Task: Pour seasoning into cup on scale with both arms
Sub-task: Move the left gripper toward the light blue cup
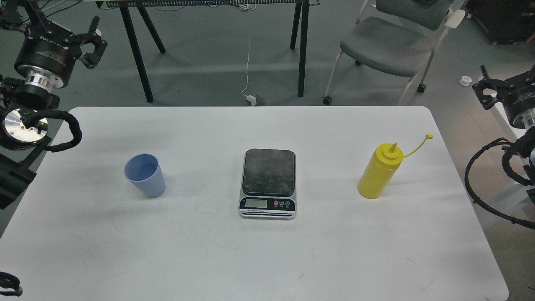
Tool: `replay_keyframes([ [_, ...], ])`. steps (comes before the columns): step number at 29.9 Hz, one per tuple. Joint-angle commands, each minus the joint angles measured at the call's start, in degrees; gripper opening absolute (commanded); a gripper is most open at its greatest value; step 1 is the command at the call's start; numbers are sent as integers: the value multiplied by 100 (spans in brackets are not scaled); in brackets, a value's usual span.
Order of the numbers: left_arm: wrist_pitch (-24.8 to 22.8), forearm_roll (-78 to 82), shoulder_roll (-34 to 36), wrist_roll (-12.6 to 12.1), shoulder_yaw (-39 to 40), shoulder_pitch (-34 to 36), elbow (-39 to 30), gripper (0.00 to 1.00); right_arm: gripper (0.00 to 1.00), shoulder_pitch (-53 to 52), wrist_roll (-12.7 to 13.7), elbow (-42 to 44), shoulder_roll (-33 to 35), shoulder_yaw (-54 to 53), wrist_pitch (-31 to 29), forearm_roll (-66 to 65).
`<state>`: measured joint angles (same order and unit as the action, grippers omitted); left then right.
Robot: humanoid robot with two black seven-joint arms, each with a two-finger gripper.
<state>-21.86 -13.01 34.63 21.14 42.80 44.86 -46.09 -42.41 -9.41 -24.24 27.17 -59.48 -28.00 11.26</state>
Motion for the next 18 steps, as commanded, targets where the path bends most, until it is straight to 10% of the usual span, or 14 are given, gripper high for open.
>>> replay_keyframes([
  [1, -11, 0, 0, 48, 9, -74, -6, 100, 100, -101, 1, -2, -18, -37, 0, -1],
  [10, -282, 367, 289, -40, -359, -232, -391, 99, 100, -118, 1, -55, -115, -46, 0, -1],
  [18, -328, 3836, 1221, 293, -518, -856, -1657, 99, 100, -39, -8, -336, -53, -125, 0, -1],
])
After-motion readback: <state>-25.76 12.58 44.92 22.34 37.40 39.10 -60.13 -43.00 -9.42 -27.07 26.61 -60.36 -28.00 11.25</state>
